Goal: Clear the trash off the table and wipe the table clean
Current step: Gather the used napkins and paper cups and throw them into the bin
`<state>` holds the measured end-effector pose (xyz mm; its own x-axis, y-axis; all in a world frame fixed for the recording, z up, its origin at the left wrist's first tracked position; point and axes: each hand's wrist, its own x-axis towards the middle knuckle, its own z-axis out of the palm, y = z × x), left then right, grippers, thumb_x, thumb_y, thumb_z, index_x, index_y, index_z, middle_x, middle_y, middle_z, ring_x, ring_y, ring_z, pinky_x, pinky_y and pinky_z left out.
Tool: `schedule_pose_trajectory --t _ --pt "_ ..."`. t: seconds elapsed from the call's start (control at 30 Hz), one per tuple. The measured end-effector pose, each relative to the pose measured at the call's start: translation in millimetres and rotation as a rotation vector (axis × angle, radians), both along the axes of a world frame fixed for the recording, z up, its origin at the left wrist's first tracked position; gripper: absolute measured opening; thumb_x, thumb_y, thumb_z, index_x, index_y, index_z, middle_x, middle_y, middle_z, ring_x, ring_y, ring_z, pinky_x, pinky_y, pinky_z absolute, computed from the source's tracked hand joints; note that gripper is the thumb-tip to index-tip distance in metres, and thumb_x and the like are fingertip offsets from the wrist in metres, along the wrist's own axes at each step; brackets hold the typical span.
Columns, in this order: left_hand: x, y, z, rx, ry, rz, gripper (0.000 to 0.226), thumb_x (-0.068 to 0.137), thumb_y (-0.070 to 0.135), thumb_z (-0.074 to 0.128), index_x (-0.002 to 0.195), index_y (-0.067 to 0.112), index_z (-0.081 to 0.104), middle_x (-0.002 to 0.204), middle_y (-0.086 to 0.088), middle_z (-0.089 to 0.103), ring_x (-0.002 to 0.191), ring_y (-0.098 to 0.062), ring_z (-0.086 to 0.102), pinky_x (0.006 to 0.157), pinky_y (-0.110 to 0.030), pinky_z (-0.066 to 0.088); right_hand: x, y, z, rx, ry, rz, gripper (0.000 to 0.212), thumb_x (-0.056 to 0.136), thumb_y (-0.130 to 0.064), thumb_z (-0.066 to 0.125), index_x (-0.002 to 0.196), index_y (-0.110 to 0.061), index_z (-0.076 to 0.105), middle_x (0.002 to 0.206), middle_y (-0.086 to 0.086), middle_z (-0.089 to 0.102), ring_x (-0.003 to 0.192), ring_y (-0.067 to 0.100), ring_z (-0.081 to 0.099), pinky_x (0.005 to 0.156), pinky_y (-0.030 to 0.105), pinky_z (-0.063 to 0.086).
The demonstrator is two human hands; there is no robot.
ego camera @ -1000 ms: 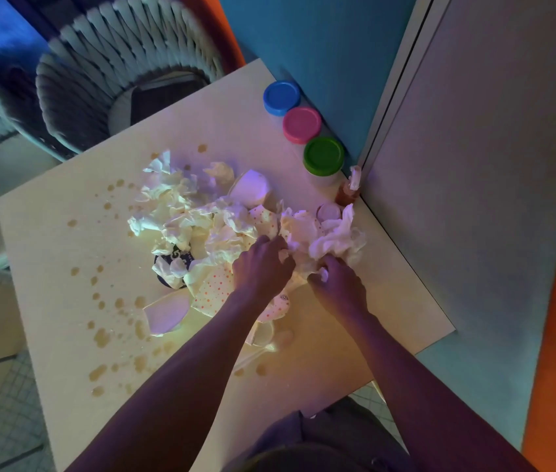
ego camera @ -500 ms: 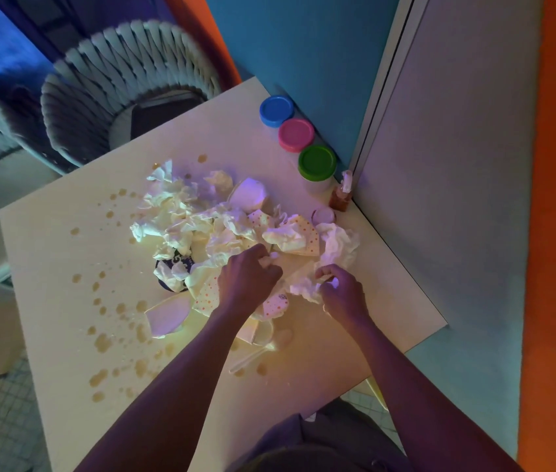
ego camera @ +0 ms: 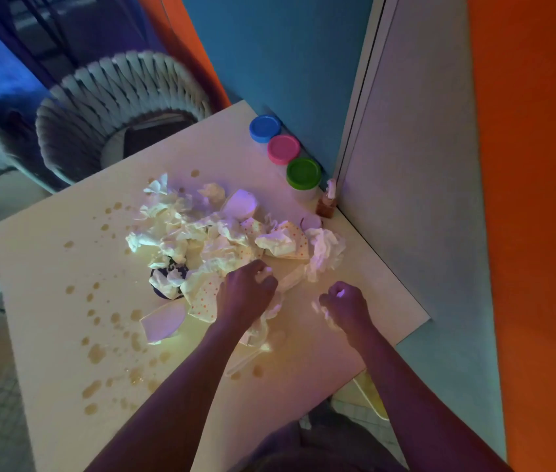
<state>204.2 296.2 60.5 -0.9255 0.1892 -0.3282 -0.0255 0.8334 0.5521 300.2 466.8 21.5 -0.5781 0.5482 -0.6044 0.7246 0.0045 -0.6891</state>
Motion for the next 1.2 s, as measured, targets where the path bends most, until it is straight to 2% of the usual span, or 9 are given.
schedule_pose_trajectory --t 0.2,0.3,0.43,0.57,0.67,0.77,0.93,1.1,1.2 --pt "-5.5 9.5 7.1 -0.082 0.062 -0.089 0.031 0.082 0.049 0.064 0.102 0.026 0.062 0.106 -0.002 0.069 0.096 -0.034 0.063 0.071 -0.035 0.041 2.3 3.8 4.1 -0.106 0.061 -0.126 0.015 0.079 0.0 0.058 0.077 -0.015 0.06 0.077 0.014 0.065 0.05 0.025 0.057 0.045 0.029 0.048" --pt "-17.2 18.9 4.2 -0.151 0.086 -0.187 0.031 0.085 0.055 0.061 0.092 0.024 0.06 0.111 0.0 0.064 0.098 -0.031 0.062 0.071 -0.034 0.04 0.9 8.2 6.2 -0.1 0.058 -0.171 0.009 0.082 -0.008 0.057 0.076 -0.012 0.062 0.068 0.008 0.069 0.046 0.022 0.056 0.048 0.034 0.053" --pt "-32.0 35.2 4.1 -0.181 0.124 -0.234 0.028 0.088 0.039 0.062 0.107 0.019 0.067 0.127 -0.002 0.058 0.104 -0.036 0.063 0.077 -0.037 0.046 -0.3 16.8 7.6 -0.067 0.043 -0.169 0.005 0.077 -0.021 0.065 0.078 -0.016 0.064 0.067 0.002 0.07 0.057 0.021 0.061 0.058 0.035 0.054" --pt "-44.4 52.5 -0.4 -0.213 0.175 -0.315 0.034 0.085 0.027 0.064 0.119 0.024 0.058 0.145 0.002 0.046 0.11 -0.034 0.062 0.08 -0.04 0.05 -6.2 24.2 8.5 0.012 0.059 -0.139 0.021 0.066 -0.029 0.081 0.08 -0.025 0.066 0.077 0.001 0.069 0.069 0.023 0.066 0.063 0.034 0.055" --pt "-48.5 61.8 -9.9 -0.264 0.18 -0.365 0.047 0.085 0.022 0.063 0.13 0.029 0.051 0.155 0.003 0.035 0.118 -0.034 0.058 0.08 -0.042 0.052 -13.6 29.5 9.3 0.102 0.081 -0.078 0.028 0.073 -0.023 0.08 0.097 -0.025 0.066 0.077 -0.006 0.062 0.074 0.02 0.063 0.064 0.028 0.045" --pt "-50.2 69.6 -20.3 -0.346 0.124 -0.403 0.07 0.085 0.017 0.061 0.146 0.04 0.034 0.165 0.002 0.017 0.137 -0.039 0.04 0.08 -0.045 0.052 -26.3 31.8 3.6 0.172 0.147 0.036 0.053 0.073 -0.02 0.08 0.12 -0.028 0.059 0.084 -0.002 0.062 0.077 0.021 0.059 0.069 0.029 0.045" --pt "-49.4 75.1 -31.0 -0.408 0.1 -0.407 0.064 0.087 0.016 0.059 0.146 0.033 0.038 0.157 0.0 0.028 0.136 -0.035 0.038 0.078 -0.044 0.051 -54.3 28.4 3.0 0.327 0.061 0.186 0.081 0.073 -0.039 0.081 0.14 -0.042 0.036 0.12 0.006 0.051 0.101 0.029 0.059 0.083 0.041 0.052" --pt "-46.6 74.8 -30.0 -0.416 0.131 -0.399 0.04 0.09 0.019 0.059 0.129 0.017 0.051 0.129 -0.007 0.048 0.111 -0.034 0.055 0.065 -0.04 0.044 -73.2 29.1 -2.8 0.435 -0.03 0.255 0.068 0.076 -0.045 0.078 0.131 -0.043 0.038 0.119 0.006 0.047 0.099 0.036 0.062 0.08 0.042 0.051" --pt "-46.1 71.5 -31.6 -0.418 0.121 -0.399 0.042 0.089 0.02 0.06 0.13 0.019 0.05 0.131 -0.005 0.047 0.111 -0.033 0.055 0.063 -0.038 0.042 -75.9 31.0 -10.8 0.484 -0.084 0.324 0.065 0.081 -0.039 0.073 0.137 -0.039 0.039 0.122 0.006 0.049 0.1 0.036 0.062 0.078 0.04 0.049"
